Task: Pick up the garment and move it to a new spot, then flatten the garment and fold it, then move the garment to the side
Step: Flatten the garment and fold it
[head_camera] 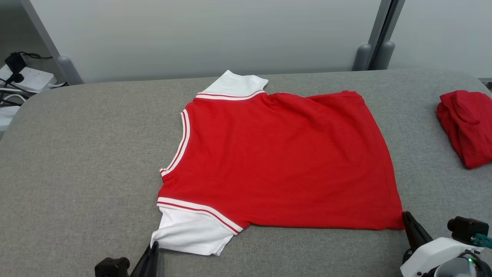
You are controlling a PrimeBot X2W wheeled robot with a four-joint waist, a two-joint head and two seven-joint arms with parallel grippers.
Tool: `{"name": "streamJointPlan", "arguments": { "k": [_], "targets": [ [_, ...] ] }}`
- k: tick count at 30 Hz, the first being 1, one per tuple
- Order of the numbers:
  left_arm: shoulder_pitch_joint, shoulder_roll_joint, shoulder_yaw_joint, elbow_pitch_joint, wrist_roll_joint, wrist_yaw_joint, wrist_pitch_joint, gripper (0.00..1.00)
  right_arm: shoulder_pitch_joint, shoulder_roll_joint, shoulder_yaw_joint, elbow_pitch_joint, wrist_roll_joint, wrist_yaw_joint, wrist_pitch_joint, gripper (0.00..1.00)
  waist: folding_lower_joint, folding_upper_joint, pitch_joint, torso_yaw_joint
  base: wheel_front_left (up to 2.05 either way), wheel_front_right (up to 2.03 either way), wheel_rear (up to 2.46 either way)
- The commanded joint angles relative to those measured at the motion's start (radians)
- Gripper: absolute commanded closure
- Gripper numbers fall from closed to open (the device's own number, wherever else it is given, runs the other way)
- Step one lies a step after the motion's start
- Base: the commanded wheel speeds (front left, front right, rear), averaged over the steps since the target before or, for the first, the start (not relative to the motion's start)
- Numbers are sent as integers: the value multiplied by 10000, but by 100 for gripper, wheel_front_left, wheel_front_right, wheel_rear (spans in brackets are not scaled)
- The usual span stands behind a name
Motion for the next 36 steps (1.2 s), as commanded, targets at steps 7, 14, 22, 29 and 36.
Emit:
{"name": "streamJointPlan", "arguments": {
  "k": [7, 14, 22, 29, 36],
  "targets": [
    [-28, 441, 567, -1338, -248, 24, 23, 100, 799, -417, -371, -1322, -680, -29, -118, 100, 0, 0, -13, -206, 0, 0, 0],
    [152, 516, 438, -1834, -267, 97, 329, 100, 436, -110, -85, -590, -330, -29, -118, 20, 0, 0, 73, -260, 0, 0, 0],
    [38, 598, 319, -2034, -219, 136, 503, 100, -402, 49, 343, 420, 103, -29, -118, 14, 0, 0, 264, 96, 0, 0, 0],
    [-1, 635, 299, -2119, -253, 184, 513, 100, -750, 96, 828, 1176, 672, -29, -118, 25, 0, 0, 324, 351, 0, 0, 0],
    [5, 649, 272, -2162, -289, 238, 490, 100, -576, 108, 852, 1500, 1054, -29, -118, 49, 0, 0, 283, 461, 0, 0, 0]
  ]
}}
